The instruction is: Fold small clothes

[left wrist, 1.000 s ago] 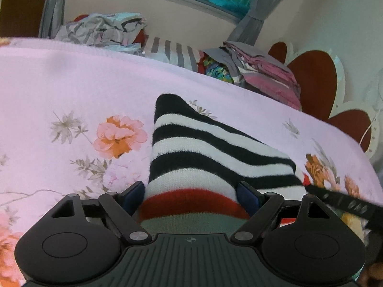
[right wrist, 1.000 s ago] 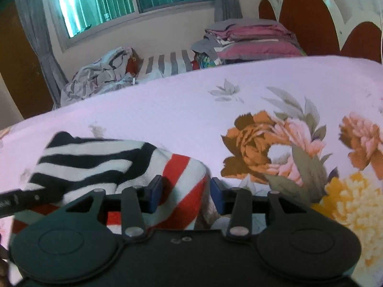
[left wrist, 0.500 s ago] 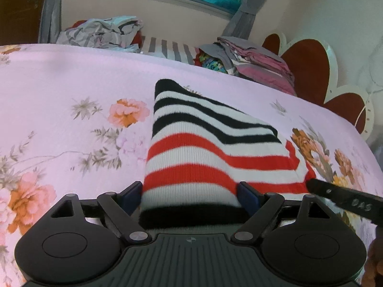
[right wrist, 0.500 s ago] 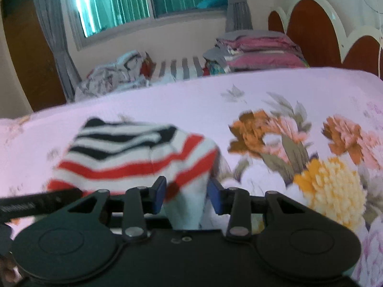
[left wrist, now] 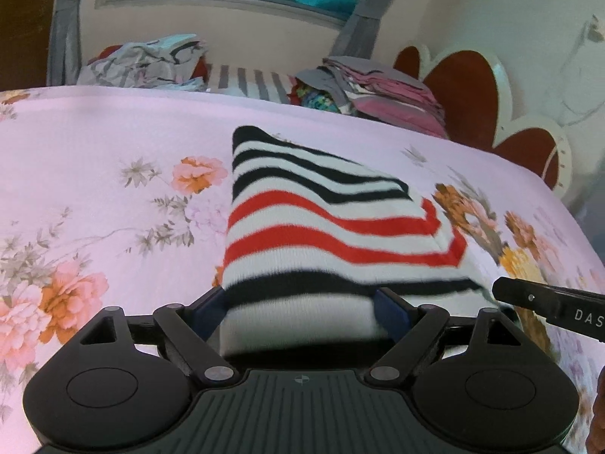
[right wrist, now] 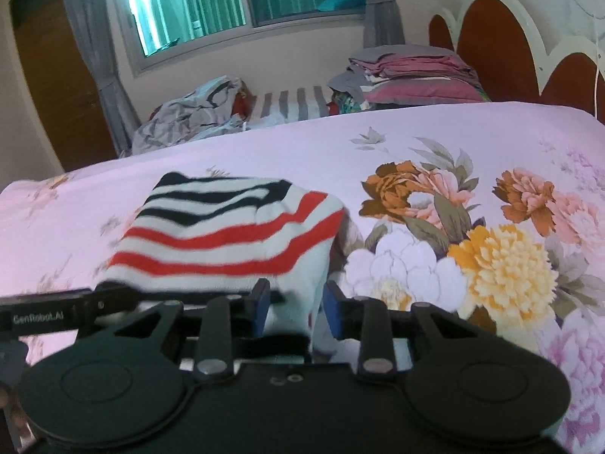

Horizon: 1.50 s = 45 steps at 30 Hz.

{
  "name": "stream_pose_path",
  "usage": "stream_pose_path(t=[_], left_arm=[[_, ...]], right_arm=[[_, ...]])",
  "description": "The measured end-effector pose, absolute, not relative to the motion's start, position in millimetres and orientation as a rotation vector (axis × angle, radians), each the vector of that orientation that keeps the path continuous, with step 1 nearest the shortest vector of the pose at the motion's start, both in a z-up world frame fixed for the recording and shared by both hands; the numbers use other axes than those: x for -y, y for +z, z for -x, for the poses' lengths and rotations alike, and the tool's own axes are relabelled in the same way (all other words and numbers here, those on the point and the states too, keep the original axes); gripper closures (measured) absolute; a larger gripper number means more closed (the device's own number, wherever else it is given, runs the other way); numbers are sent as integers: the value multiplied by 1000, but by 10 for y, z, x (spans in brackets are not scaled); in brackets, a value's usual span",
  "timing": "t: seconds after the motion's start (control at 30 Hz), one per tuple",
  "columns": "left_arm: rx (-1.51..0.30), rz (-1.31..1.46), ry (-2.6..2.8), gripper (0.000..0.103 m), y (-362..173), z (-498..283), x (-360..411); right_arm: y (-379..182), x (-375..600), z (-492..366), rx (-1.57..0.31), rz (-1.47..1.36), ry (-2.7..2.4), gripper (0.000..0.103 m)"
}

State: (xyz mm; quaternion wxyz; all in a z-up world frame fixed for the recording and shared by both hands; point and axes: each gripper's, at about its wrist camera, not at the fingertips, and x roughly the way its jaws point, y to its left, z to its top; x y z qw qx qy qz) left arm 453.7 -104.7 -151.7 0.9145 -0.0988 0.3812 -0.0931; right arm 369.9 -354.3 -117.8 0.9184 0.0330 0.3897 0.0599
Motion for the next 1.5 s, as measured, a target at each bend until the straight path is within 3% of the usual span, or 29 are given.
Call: stream_pose_path(t=[0.23,0.57,0.7,0.73,0.8,0.93,1.0,1.07,1.17,1.43,1.5], left_arm=[[-829,221,-211,19,-1687,-4389,955],[-854,217,-260,19,-1800,-4391,847],[-851,213,-268,19,-1800,-4388,844],[-854,219,-267,19,-1792,-4387,839],[-862,236,-270,19,-1764,-4391,817],[-853,272,-297,19,-1672,-4396,774],[-849,293,-320,19,-1618,-4417,742],[-843,306,-335,18,-1559,-4462,716],[-838,329,-332,8,-1500,-4567,674],[-896,410,-329,8,-1621,-4922,679],[-915,429,-333,8,-1701,-5000,710]], right_arm=[[-1282,3590,-3457,-852,-92,131,75],[-1447,3718,-3257,-926,-279,164,91],[-1556,3781,-3258,-953,-286,154,91],[-1550,3773,-3268,-961,-279,152,90],[-1510,3767,-3271,-970,-259,125,69],[-1341,3787,-3232,-933,-292,86,52],[-1264,3755,-3251,-911,-284,64,39],[-1213,3720,-3299,-903,-290,52,37],[-1171,3688,-3412,-892,-315,36,30],[-1299,3763,-3871,-933,-346,41,21],[-1391,3816,-4016,-947,-357,66,15]])
